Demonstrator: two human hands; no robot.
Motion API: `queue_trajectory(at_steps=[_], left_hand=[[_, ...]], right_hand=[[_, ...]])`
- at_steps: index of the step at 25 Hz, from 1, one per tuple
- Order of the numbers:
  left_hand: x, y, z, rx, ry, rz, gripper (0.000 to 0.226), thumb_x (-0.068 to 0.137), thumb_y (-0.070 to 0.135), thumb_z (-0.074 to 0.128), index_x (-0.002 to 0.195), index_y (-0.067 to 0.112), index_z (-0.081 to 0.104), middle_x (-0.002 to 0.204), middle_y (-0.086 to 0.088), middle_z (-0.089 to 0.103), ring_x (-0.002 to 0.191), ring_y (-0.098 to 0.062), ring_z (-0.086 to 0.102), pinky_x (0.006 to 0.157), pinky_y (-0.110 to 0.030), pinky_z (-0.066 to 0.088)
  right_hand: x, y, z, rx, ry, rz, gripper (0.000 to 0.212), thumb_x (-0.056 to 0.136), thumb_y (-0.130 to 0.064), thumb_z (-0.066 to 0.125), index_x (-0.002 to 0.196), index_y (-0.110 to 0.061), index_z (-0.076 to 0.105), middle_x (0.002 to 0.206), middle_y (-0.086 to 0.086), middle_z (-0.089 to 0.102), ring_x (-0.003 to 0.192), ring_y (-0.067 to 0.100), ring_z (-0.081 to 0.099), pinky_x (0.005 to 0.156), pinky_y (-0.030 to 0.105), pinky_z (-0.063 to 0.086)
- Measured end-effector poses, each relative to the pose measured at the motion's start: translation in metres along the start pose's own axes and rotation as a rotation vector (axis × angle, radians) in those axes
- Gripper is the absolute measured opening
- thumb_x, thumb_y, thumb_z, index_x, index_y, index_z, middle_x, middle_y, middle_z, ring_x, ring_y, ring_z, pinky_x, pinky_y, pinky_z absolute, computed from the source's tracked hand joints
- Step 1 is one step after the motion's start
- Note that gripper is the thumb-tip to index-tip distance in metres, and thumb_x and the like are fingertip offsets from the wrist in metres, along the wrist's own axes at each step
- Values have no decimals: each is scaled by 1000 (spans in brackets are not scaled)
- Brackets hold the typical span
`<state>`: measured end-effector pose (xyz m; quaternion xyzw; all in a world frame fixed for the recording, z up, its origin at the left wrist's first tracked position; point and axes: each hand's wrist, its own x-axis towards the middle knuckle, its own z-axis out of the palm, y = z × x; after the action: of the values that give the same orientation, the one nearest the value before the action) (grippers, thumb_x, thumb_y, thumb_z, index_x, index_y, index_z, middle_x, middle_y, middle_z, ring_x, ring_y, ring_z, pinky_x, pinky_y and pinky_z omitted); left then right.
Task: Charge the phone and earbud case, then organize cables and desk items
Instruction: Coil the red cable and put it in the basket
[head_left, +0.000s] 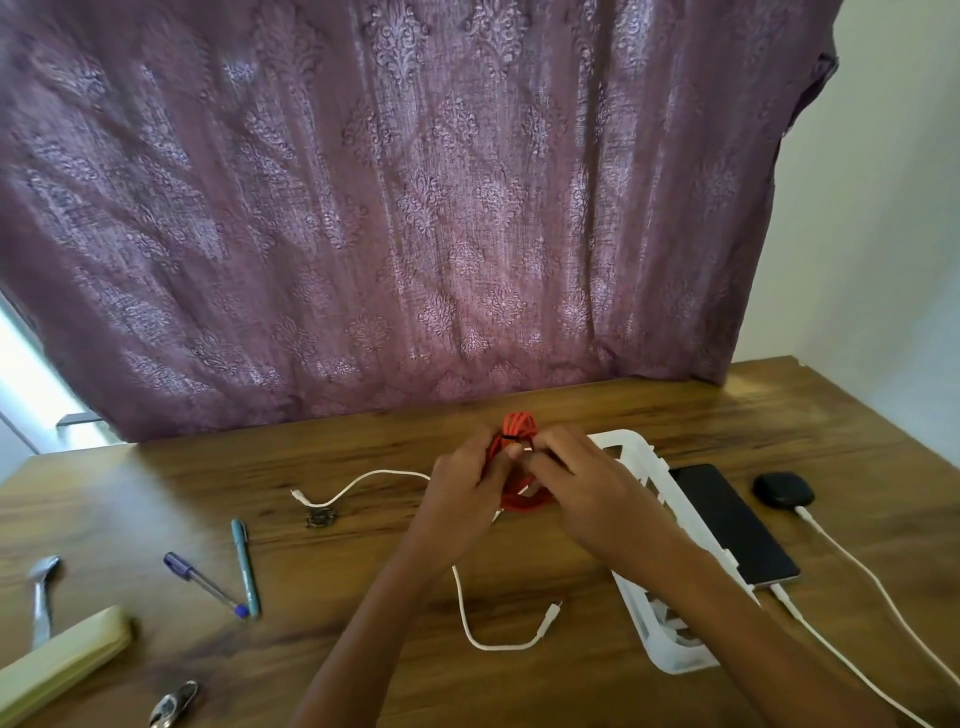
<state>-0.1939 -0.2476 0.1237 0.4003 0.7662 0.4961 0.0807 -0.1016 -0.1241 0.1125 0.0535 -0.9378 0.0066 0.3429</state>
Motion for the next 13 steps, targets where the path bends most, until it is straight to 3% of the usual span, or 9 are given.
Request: queue_trajectory(at_steps=[2,5,8,10,12,13], left_hand=[[0,-4,-1,-49,-16,-4,12,94,21,49,94,12,57,70,5,58,61,-4,50,58,-17,39],[1,-8,-1,-177,-49,-53,12,93,16,51,90,23,60,70,13,58,65,4,52,65,-14,41],[0,-10,-2,-313,-97,-124,15,93,15,50,96,21,63,79,6,63,74,-3,57,70,-20,46],[0,-9,-4,-384,-134,-139,16,93,14,48,100,15,63,84,-2,65,79,-10,60,75,-25,49],[-1,-7,-5,-430,-159,-171,17,94,13,48,103,11,62,80,0,68,77,-10,64,71,-25,52],[0,-7,-5,-417,-158,-186,17,94,13,48,102,12,63,76,2,68,73,-9,65,68,-24,53]], right_hand=[[-4,-4,5,162,57,96,24,82,-6,42,96,-8,61,97,4,56,83,14,57,63,21,53],[-7,-7,6,556,149,295,18,86,-16,41,91,-13,58,95,-7,50,84,4,51,70,11,46],[-9,-7,3,912,122,503,12,85,-21,52,85,-13,61,88,-7,56,83,3,54,73,14,46],[-11,-2,-1,1299,94,666,7,84,-17,59,83,-11,63,80,-7,61,77,3,56,72,17,47],[-11,4,-4,1704,83,764,19,70,-28,73,77,-12,66,78,-4,63,74,7,58,69,19,48],[-11,8,-6,1777,54,777,27,64,-34,78,75,-12,68,80,0,63,75,11,58,68,23,49]])
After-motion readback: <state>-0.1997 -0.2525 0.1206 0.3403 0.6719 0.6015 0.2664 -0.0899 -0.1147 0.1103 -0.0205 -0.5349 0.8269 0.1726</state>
